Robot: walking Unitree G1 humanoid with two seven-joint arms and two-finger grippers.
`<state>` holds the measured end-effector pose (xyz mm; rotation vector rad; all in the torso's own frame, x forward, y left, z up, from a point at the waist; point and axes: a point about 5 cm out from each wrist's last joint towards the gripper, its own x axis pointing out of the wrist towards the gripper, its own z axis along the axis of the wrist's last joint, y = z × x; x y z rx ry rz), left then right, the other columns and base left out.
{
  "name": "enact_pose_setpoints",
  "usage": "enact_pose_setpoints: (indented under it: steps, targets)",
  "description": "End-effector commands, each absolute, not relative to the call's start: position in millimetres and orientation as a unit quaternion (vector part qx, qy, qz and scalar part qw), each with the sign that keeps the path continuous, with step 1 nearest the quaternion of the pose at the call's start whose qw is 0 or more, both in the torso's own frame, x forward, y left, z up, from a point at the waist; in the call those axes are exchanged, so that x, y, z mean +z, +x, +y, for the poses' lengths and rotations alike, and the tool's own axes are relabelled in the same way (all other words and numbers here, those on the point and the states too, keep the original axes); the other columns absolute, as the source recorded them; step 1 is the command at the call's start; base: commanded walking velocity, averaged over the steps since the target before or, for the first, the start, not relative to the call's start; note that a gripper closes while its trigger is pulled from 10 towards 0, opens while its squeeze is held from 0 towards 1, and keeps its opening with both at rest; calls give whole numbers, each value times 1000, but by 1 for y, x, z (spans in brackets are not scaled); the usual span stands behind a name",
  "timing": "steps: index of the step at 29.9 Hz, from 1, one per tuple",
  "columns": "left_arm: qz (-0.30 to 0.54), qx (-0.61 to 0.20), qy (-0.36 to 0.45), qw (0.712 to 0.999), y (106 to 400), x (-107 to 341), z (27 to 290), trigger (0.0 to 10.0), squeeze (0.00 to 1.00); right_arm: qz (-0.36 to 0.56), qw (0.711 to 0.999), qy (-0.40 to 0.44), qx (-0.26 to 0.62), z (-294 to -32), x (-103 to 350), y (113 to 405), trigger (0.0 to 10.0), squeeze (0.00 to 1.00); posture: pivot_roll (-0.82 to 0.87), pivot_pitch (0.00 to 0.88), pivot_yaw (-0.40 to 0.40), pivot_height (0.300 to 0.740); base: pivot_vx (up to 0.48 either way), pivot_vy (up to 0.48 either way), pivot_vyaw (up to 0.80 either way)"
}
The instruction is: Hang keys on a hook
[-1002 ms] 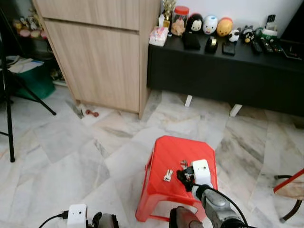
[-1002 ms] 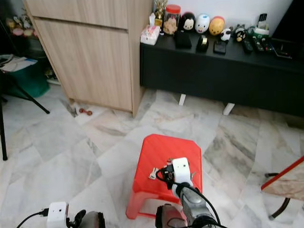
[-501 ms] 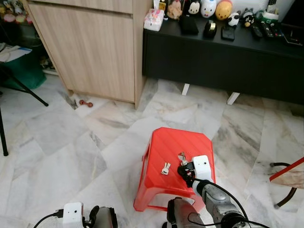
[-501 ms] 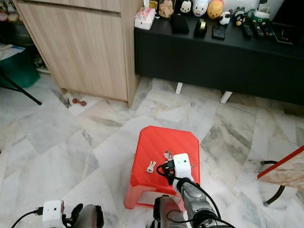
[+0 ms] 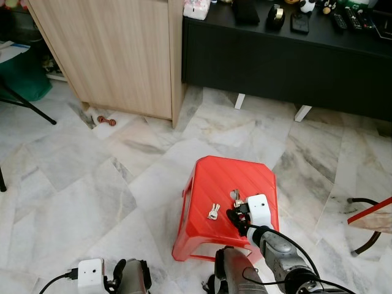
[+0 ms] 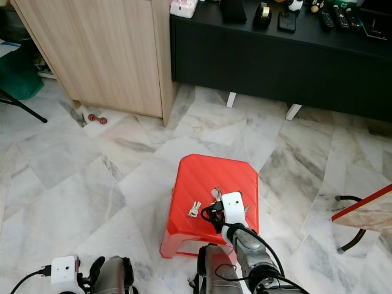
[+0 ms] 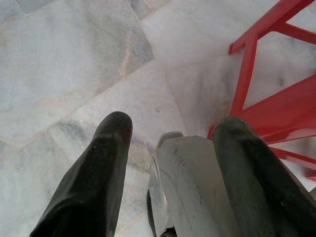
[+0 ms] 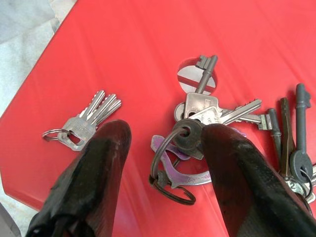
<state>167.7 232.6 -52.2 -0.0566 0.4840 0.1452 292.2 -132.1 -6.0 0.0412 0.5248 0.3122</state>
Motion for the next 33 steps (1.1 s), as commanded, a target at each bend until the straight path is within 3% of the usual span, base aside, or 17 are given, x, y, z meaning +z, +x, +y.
enact_pose_setpoints:
  steps: [1, 8, 9, 10, 11, 33]
  targets:
    - [372, 65, -55, 924, 104, -89, 214, 10000, 0, 269, 951, 23, 151, -136, -9, 289, 10000, 0, 115, 326, -157, 633, 0, 0, 0]
    - [370, 67, -57, 925, 104, -89, 213, 10000, 0, 273, 949, 26, 154, -138, -8, 291, 10000, 0, 102, 346, -164, 633, 0, 0, 0]
    - [370, 67, -57, 925, 103, -89, 212, 10000, 0, 277, 947, 25, 161, -138, -9, 290, 7098, 0, 99, 349, -165, 633, 0, 0, 0]
    - [370, 67, -58, 925, 103, -89, 212, 10000, 0, 279, 946, 21, 165, -138, -9, 290, 1725, 0, 99, 349, -165, 633, 0, 0, 0]
    - [370, 68, -59, 925, 103, -89, 212, 10000, 0, 278, 945, 22, 168, -137, -9, 289, 0, 0, 96, 350, -165, 633, 0, 0, 0]
    - [378, 65, -58, 922, 106, -91, 211, 10000, 0, 292, 941, 16, 169, -138, -14, 285, 0, 0, 103, 303, -176, 633, 0, 0, 0]
